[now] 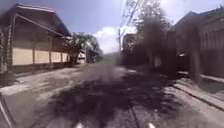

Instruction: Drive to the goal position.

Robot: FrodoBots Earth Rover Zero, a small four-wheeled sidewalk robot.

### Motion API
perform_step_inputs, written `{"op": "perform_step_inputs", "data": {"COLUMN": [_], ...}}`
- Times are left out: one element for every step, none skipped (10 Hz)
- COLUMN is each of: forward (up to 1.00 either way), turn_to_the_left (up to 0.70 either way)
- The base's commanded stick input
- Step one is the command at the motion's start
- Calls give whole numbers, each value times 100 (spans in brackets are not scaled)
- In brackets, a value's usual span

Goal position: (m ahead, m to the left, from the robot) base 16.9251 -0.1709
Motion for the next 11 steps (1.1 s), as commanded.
{"op": "perform_step_inputs", "data": {"forward": [85, 85, 85, 85, 85, 85, 85, 85, 85, 85, 85], "turn_to_the_left": [0, 0, 0, 0, 0, 0, 0, 0, 0, 0, 0]}}
